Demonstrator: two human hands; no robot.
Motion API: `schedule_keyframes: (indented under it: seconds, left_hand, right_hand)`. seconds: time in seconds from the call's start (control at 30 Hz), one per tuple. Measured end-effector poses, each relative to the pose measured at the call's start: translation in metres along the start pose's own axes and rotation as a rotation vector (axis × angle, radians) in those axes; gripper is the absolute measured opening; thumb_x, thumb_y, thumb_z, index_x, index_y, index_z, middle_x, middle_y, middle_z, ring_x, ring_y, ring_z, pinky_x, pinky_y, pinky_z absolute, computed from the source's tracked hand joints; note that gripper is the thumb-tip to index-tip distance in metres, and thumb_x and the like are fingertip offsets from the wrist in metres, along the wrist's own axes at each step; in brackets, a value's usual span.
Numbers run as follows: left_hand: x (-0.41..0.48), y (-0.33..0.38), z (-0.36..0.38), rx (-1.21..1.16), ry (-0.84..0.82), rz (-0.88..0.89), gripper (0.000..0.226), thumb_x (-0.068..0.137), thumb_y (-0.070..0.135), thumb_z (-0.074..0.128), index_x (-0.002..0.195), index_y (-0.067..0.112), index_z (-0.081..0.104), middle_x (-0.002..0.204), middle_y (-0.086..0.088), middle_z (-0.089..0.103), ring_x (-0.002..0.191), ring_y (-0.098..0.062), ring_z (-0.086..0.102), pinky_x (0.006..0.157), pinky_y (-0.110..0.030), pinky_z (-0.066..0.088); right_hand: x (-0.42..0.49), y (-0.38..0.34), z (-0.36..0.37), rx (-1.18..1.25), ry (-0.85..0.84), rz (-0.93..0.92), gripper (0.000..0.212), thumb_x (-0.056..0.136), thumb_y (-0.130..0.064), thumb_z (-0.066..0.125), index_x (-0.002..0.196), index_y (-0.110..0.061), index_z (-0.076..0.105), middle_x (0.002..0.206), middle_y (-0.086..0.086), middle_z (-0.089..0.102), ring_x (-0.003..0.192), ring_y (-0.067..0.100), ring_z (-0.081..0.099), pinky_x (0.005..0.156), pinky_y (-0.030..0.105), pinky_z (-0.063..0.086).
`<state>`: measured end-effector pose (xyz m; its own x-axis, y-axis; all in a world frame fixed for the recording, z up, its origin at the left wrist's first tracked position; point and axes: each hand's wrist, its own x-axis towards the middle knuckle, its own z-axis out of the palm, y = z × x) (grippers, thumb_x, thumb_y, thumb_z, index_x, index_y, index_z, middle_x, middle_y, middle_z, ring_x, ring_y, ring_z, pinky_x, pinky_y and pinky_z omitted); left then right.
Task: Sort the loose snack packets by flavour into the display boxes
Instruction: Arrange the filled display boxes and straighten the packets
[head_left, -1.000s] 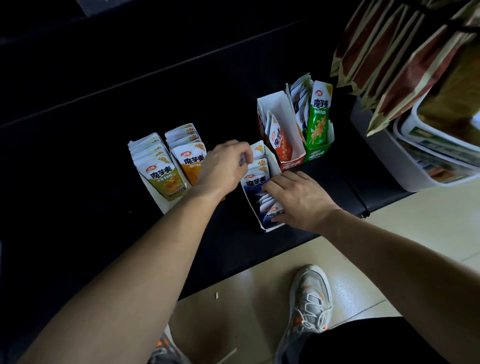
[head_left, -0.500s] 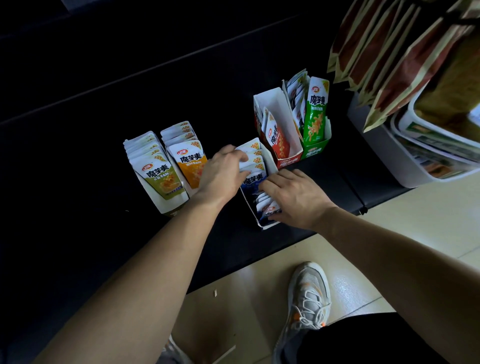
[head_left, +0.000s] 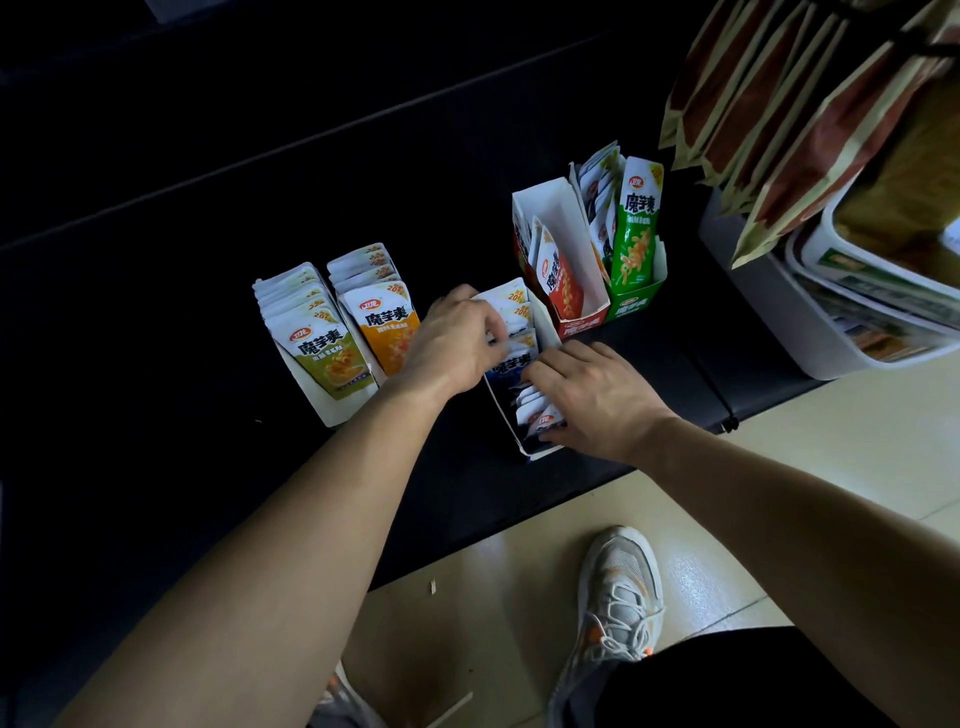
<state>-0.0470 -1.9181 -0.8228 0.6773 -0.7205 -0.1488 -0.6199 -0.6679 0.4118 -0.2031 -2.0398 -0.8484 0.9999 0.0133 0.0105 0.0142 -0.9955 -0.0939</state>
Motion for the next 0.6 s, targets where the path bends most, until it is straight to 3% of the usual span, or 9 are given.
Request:
schedule_keyframes:
  seconds: [0.17,0.27,0.47,0.53,0.6]
  left_hand:
    - [0.002,-0.007,0.006,0.111,-0.060,0.005,0.035,0.088,0.037,0.073,0.120,0.025,0.071,0.145,-0.003,0.042,0.128,-0.027,0.044,0.104,-0.040,0.042]
    - [0.001,-0.011,0.007,0.027,0.005,0.002,0.024,0.089,0.036,0.071,0.109,0.024,0.076,0.139,-0.002,0.050,0.121,-0.027,0.050,0.098,-0.037,0.045]
    - [-0.006,-0.012,0.011,-0.035,0.075,0.095,0.021,0.094,0.029,0.067,0.105,0.015,0.077,0.150,-0.001,0.044,0.130,-0.024,0.047,0.105,-0.032,0.040]
    - [-0.005,-0.011,0.007,-0.086,0.090,0.119,0.021,0.094,0.027,0.067,0.105,0.012,0.076,0.144,-0.002,0.050,0.125,-0.023,0.052,0.100,-0.030,0.042]
    - [-0.004,-0.008,0.001,-0.151,0.123,0.148,0.019,0.095,0.024,0.066,0.103,0.009,0.074,0.124,-0.004,0.062,0.109,-0.021,0.060,0.087,-0.027,0.044]
  right_hand:
    - [0.000,0.000,-0.001,0.003,-0.002,0.003,0.072,0.059,-0.045,0.091,0.117,-0.017,0.059,0.117,0.005,0.064,0.103,0.029,0.061,0.084,0.044,0.053]
    - [-0.001,-0.001,-0.001,0.000,-0.002,0.008,0.071,0.060,-0.045,0.091,0.117,-0.017,0.059,0.117,0.005,0.064,0.102,0.028,0.061,0.084,0.043,0.052]
    - [0.002,-0.001,-0.002,-0.020,-0.009,0.002,0.069,0.061,-0.047,0.090,0.115,-0.018,0.058,0.112,0.003,0.064,0.100,0.027,0.060,0.083,0.042,0.050]
    - [0.004,-0.001,-0.003,-0.029,-0.015,0.002,0.069,0.062,-0.049,0.089,0.116,-0.019,0.057,0.113,0.003,0.064,0.102,0.027,0.060,0.085,0.042,0.050]
    - [0.006,-0.001,-0.003,-0.035,-0.014,0.011,0.070,0.061,-0.049,0.088,0.116,-0.019,0.057,0.112,0.002,0.064,0.102,0.026,0.060,0.087,0.042,0.049]
